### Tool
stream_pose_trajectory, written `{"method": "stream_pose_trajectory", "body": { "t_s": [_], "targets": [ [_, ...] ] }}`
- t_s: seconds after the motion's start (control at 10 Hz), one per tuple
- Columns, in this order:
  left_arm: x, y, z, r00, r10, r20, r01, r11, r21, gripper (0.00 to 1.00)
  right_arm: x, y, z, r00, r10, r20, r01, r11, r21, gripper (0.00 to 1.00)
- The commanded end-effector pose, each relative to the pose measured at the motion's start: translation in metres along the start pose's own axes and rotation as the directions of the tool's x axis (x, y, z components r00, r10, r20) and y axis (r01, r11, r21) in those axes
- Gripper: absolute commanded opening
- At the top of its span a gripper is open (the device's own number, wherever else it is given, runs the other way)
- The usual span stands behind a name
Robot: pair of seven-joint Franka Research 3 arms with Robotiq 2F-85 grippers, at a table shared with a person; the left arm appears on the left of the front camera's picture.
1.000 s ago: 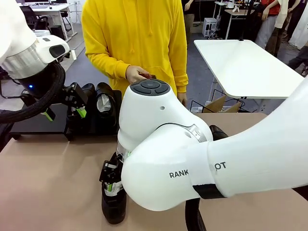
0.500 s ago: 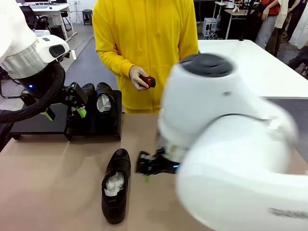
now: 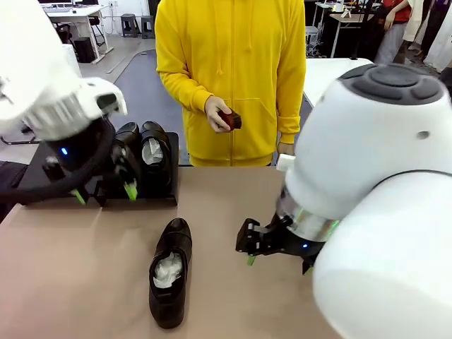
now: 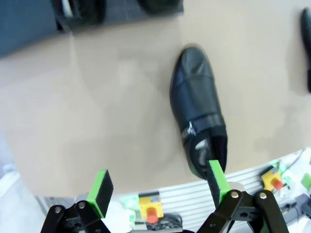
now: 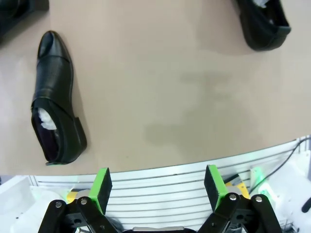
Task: Organize the shoes by placing them on the stand.
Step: Place the Shoe from the middle of the table onto the Shoes Stand.
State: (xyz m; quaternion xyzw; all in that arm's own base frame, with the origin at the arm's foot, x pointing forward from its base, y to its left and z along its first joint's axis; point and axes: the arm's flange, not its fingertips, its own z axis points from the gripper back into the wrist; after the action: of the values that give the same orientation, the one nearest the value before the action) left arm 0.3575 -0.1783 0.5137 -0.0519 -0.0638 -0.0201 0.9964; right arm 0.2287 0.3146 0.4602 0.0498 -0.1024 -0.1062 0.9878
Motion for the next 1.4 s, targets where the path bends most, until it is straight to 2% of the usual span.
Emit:
{"method": "stream_pose_trajectory", "body": {
  "t_s": [0.0,0.1,0.2,0.3,0.4,0.5,0.6,0.7,0.8,1.0,1.2,1.3],
  "targets": [
    [-0.026,-0.01,-0.032,0.993,0.075,-0.088,-0.071,0.996,0.052,1.0,0.006,0.014,-0.004,1.0,0.015,-0.012,-0.014,1.0,0.018,1.0],
    [-0.032,-0.007,-0.052,0.986,0.115,-0.119,-0.111,0.993,0.034,1.0,0.006,0.014,-0.004,1.0,0.015,-0.012,-0.014,1.0,0.018,1.0],
    [-0.037,-0.01,-0.064,0.986,0.124,-0.114,-0.123,0.992,0.019,1.0,0.006,0.014,-0.004,1.0,0.015,-0.012,-0.014,1.0,0.018,1.0],
    [-0.041,-0.02,-0.069,0.987,0.125,-0.105,-0.126,0.992,-0.01,1.0,0.006,0.014,-0.004,1.0,0.015,-0.012,-0.014,1.0,0.018,1.0],
    [-0.035,-0.015,-0.055,0.985,0.16,-0.067,-0.161,0.987,-0.009,1.0,0.006,0.014,-0.004,1.0,0.015,-0.012,-0.014,1.0,0.018,1.0],
    [-0.041,-0.013,-0.07,0.985,0.106,-0.134,-0.102,0.994,0.037,1.0,0.006,0.014,-0.004,1.0,0.015,-0.012,-0.014,1.0,0.018,1.0],
    [-0.041,-0.013,-0.07,0.985,0.106,-0.134,-0.102,0.994,0.037,1.0,0.002,0.012,-0.003,1.0,0.01,-0.004,-0.01,1.0,-0.003,1.0],
    [-0.041,-0.013,-0.07,0.985,0.106,-0.134,-0.102,0.994,0.037,1.0,0.011,0.007,-0.017,0.999,0.028,-0.043,-0.03,0.998,-0.047,1.0],
    [-0.04,-0.015,-0.069,0.986,0.119,-0.121,-0.117,0.993,0.023,1.0,0.019,-0.021,-0.02,0.996,-0.08,-0.047,0.077,0.995,-0.067,1.0],
    [-0.044,-0.055,-0.079,0.988,0.051,-0.146,-0.049,0.999,0.016,1.0,0.017,-0.073,-0.016,0.972,-0.234,-0.033,0.233,0.972,-0.031,1.0],
    [-0.044,-0.087,-0.089,0.989,0.039,-0.14,-0.042,0.999,-0.018,1.0,0.009,-0.097,-0.015,0.948,-0.316,-0.029,0.316,0.949,0.0,1.0],
    [-0.046,-0.097,-0.094,0.983,0.095,-0.157,-0.103,0.994,-0.046,1.0,0.01,-0.102,-0.015,0.925,-0.375,-0.071,0.376,0.926,0.013,1.0]
  ]
}}
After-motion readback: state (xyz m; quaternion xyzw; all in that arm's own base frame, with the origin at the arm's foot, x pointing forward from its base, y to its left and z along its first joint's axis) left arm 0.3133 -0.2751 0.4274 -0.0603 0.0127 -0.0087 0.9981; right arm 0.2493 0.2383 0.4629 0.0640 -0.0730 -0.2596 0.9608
